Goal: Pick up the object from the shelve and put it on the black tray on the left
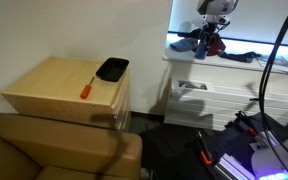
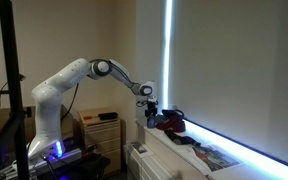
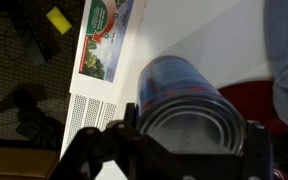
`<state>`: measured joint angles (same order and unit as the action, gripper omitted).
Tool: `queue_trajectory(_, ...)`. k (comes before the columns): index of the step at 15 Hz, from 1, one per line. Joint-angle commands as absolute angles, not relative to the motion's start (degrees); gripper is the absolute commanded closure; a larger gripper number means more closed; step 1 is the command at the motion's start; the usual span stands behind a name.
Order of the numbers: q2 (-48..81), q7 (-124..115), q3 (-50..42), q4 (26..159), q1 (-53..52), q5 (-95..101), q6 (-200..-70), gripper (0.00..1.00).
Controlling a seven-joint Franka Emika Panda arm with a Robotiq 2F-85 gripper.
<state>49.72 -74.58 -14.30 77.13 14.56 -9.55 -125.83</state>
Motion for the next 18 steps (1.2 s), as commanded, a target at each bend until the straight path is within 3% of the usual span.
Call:
queue_trajectory(1,43.39,-63.91,-12.8,79.26,17.17,-9.05,-116.77,0.43)
queue_trajectory(6,31.34,-48.31,-15.34,87.59,16.34,-3.5,-108.46,0.43)
queue_trajectory(16,4.45,-27.91,-12.69,115.69,9.28,1.44,-110.19,0.43)
queue_trajectory(18,3.73,-23.63,-11.84,115.46,9.53,-1.63,-107.87,0.43)
